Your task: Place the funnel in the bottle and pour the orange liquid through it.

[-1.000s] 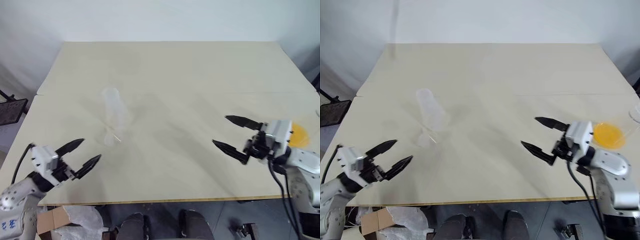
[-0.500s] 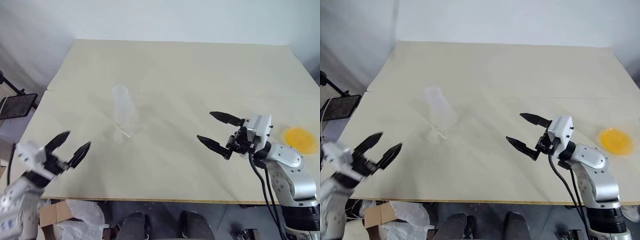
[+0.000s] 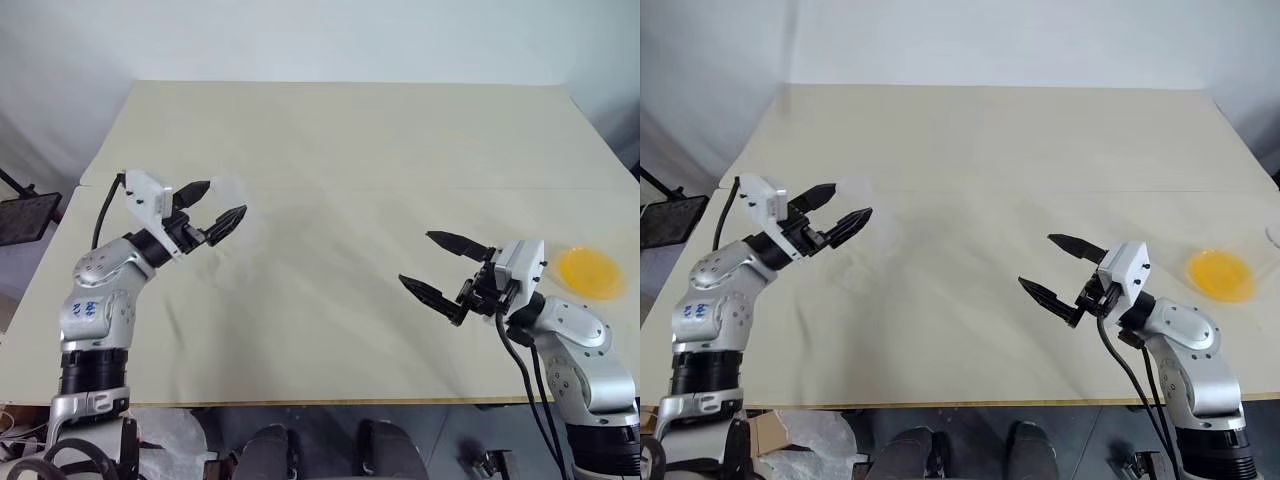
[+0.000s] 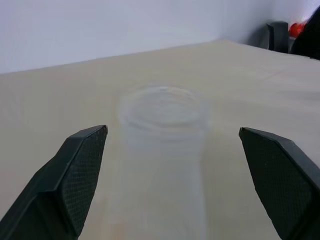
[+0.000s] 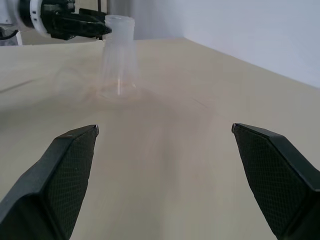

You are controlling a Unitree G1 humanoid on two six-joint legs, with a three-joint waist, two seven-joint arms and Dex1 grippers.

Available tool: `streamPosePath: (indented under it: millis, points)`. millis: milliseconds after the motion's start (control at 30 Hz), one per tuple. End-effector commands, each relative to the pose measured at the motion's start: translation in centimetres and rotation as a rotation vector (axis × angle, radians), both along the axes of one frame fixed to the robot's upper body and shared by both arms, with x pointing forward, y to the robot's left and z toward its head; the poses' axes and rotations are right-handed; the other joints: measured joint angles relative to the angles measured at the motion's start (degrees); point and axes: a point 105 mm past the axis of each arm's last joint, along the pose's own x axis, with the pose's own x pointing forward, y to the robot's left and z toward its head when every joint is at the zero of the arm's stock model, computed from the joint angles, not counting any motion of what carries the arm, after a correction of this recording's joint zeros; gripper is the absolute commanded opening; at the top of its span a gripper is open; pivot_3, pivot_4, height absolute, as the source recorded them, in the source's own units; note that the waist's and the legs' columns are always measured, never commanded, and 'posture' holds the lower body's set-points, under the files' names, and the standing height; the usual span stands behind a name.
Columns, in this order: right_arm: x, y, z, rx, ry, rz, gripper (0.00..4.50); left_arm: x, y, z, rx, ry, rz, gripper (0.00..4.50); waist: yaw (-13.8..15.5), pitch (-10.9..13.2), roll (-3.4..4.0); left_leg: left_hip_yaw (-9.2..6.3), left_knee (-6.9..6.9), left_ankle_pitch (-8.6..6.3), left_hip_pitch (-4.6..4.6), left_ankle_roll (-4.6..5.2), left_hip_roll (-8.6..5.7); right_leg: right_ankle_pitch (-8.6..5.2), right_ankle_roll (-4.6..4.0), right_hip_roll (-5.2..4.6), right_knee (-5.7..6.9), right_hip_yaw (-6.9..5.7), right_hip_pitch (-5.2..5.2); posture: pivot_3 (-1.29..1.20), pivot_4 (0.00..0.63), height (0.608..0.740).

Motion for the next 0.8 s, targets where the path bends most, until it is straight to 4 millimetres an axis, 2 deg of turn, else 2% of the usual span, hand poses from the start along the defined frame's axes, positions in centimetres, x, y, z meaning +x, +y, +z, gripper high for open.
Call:
streamPosePath:
  millis: [33, 133, 233, 433, 567, 667, 733, 800]
  points:
    - [-0.6, 0.7, 1.1, 0.008, -0.065, 0.013, 4.48, 0.8, -1.2, 1.1, 0.006, -0.044, -0.016, 4.50, 0.0, 0.0, -0.01, 0.00, 0.01, 0.00, -0.01, 0.00, -0.01, 0.00, 0.00, 0.00, 0.01, 0.00, 0.00, 0.00, 0.150, 0.740]
    - [-0.7, 0.8, 1.1, 0.013, -0.067, 0.005, 4.48, 1.2, -1.4, 1.0, 0.020, -0.040, -0.011, 4.50, 0.0, 0.0, -0.01, -0.01, 0.01, 0.00, -0.02, 0.00, -0.02, 0.00, 0.00, 0.00, 0.00, 0.00, 0.00, 0.00, 0.150, 0.740]
    - [-0.7, 0.8, 1.1, 0.018, -0.071, -0.005, 4.50, 1.4, -1.2, 1.0, 0.023, -0.040, -0.005, 3.92, -0.1, 0.0, -0.01, 0.00, 0.01, 0.00, -0.02, 0.00, -0.02, 0.00, 0.00, 0.04, 0.00, -0.01, 0.00, 0.00, 0.150, 0.740]
    - [-0.7, 0.9, 0.9, 0.027, -0.072, -0.014, 4.50, 1.4, -0.8, 1.3, 0.036, -0.046, 0.000, 2.45, 0.0, 0.0, -0.02, -0.01, 0.02, 0.01, -0.02, -0.01, 0.01, 0.00, 0.00, 0.03, 0.01, 0.01, 0.00, 0.00, 0.150, 0.740]
    - [-0.8, 0.9, 0.9, 0.031, -0.076, -0.021, 4.50, 1.2, -1.5, 2.2, 0.026, -0.065, -0.050, 2.37, 0.1, 0.0, -0.03, -0.03, 0.04, 0.01, -0.03, -0.01, 0.01, 0.00, 0.00, 0.03, 0.02, 0.01, 0.00, 0.00, 0.150, 0.740]
    - [-1.0, 0.3, 1.1, 0.024, -0.089, -0.051, 4.50, 0.7, -3.5, 3.9, -0.023, -0.106, -0.161, 2.37, 0.3, 0.0, -0.06, -0.05, 0.06, 0.01, -0.05, -0.01, 0.01, 0.00, 0.00, 0.03, 0.02, 0.00, 0.00, 0.00, 0.150, 0.740]
    - [-1.5, -0.8, 1.3, 0.017, -0.094, -0.097, 4.50, -0.1, -6.4, 4.4, 0.013, -0.139, -0.312, 2.37, 0.8, 0.0, -0.06, -0.08, 0.07, 0.01, -0.06, -0.01, 0.00, 0.00, 0.00, 0.03, 0.02, -0.01, 0.00, 0.00, 0.150, 0.740]
    - [-2.3, -2.1, 1.2, 0.000, -0.087, -0.145, 4.50, -1.1, -9.7, 3.9, 0.086, -0.154, -0.482, 2.37, 1.5, 0.0, -0.06, -0.08, 0.07, 0.01, -0.08, -0.01, -0.09, 0.00, 0.01, 0.03, 0.01, -0.03, 0.01, 0.00, 0.150, 0.740]
